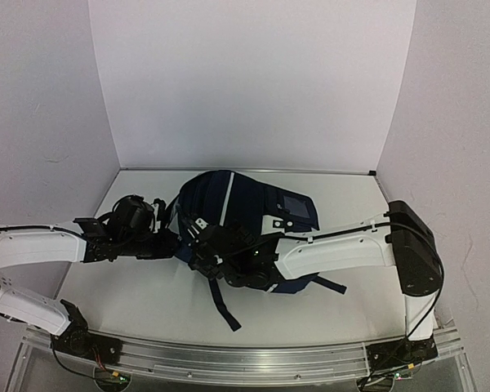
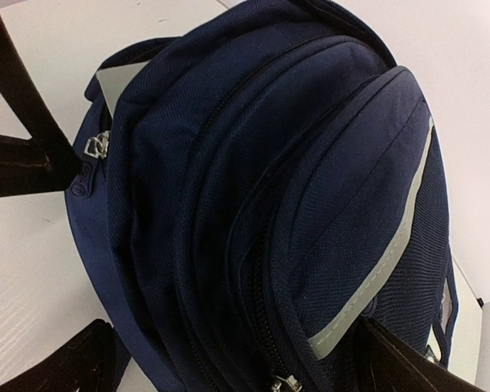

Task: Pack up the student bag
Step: Zip the student bag at the center of the board.

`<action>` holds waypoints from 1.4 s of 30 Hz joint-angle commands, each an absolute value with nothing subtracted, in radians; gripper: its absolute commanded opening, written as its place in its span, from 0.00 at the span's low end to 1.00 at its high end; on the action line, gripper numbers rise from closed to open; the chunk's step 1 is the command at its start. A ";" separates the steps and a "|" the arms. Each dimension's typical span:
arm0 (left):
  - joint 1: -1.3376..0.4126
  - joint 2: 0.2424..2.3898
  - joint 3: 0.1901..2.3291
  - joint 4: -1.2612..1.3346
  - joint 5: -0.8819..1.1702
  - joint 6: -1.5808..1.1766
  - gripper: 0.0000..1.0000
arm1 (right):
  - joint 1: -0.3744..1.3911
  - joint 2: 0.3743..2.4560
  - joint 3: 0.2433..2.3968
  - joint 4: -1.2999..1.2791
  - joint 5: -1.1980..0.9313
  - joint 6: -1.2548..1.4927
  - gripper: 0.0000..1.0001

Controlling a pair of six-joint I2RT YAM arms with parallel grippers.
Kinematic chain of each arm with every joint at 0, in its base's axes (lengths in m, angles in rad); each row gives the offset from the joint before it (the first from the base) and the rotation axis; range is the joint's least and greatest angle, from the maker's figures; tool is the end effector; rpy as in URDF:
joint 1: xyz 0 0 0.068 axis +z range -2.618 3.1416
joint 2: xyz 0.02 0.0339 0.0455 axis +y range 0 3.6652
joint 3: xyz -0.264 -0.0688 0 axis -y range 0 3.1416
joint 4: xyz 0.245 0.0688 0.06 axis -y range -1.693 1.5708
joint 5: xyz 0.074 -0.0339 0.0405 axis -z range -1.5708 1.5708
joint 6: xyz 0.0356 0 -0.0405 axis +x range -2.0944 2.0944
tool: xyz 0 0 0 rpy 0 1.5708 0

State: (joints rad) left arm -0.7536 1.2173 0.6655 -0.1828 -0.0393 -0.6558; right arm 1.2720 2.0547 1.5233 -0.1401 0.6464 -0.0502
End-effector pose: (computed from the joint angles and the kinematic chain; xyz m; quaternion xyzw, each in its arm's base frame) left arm 0.1833 -0.1701 0.2104 0.0367 0.9130 -0.2493 0.3209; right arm 0.1573 0.4377 0.2110 -0.4154 0.7588 0.0021 0.5017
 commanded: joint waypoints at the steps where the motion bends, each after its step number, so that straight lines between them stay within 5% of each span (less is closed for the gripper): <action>1: -0.750 1.255 0.697 -0.140 -0.059 -0.642 0.26 | 1.269 2.069 1.577 -0.147 0.695 -0.041 0.98; 13: -0.733 1.336 0.737 -0.079 -0.084 -0.602 0.24 | 1.267 2.086 1.579 -0.147 0.729 -0.022 0.98; 17: -0.732 1.336 0.734 -0.045 -0.072 -0.596 0.16 | 1.267 2.090 1.577 -0.147 0.729 -0.020 0.97; 22: -0.731 1.317 0.723 -0.043 -0.080 -0.601 0.02 | 1.263 2.103 1.583 -0.147 0.753 -0.014 0.80; 26: -0.726 1.292 0.718 -0.061 -0.095 -0.612 0.00 | 1.258 2.118 1.591 -0.147 0.790 -0.009 0.66; 34: -0.667 1.274 0.752 -0.172 -0.097 -0.654 0.00 | 1.234 2.095 1.553 -0.147 0.814 0.018 0.06; 42: -0.542 1.254 0.779 -0.248 -0.076 -0.639 0.00 | 1.228 1.997 1.400 -0.147 0.797 0.016 0.00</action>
State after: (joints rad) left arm -0.6276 1.2887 0.7215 -0.1557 0.0391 -0.6356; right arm 1.2507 2.0816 1.4986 -0.0502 0.7280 -0.0334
